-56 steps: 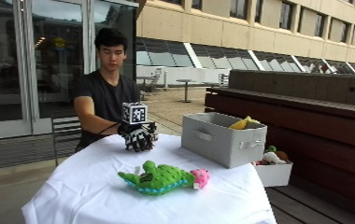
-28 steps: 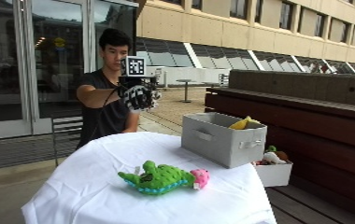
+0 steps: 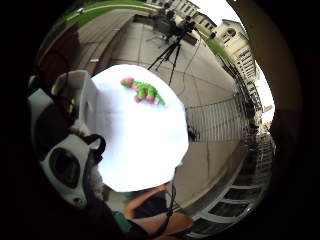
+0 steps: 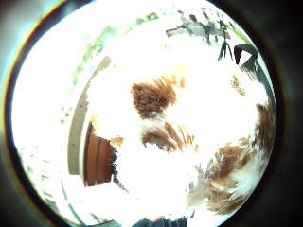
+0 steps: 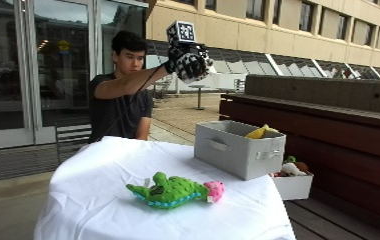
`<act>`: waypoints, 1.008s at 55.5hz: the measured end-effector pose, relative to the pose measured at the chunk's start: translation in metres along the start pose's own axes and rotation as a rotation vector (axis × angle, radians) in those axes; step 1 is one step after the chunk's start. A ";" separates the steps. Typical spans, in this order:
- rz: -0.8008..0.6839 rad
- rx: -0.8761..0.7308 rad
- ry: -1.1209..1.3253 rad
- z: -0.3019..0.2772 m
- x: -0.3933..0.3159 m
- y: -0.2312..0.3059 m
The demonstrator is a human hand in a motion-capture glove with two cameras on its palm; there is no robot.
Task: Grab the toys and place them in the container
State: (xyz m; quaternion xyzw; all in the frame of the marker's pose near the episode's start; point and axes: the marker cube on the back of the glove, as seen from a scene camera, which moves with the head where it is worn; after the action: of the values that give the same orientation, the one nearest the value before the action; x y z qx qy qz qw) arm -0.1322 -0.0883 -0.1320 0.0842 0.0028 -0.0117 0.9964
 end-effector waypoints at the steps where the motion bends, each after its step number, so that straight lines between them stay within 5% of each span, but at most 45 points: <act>1: -0.007 -0.001 0.000 0.000 -0.010 -0.001; 25: -0.113 -0.101 -0.012 0.105 -0.162 -0.036; 40: -0.125 -0.242 0.010 0.137 -0.147 -0.041; 56: -0.184 -0.147 0.039 0.110 -0.111 -0.038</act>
State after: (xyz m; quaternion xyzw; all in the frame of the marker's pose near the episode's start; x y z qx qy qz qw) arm -0.2437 -0.1415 -0.0293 0.0107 0.0309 -0.1010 0.9943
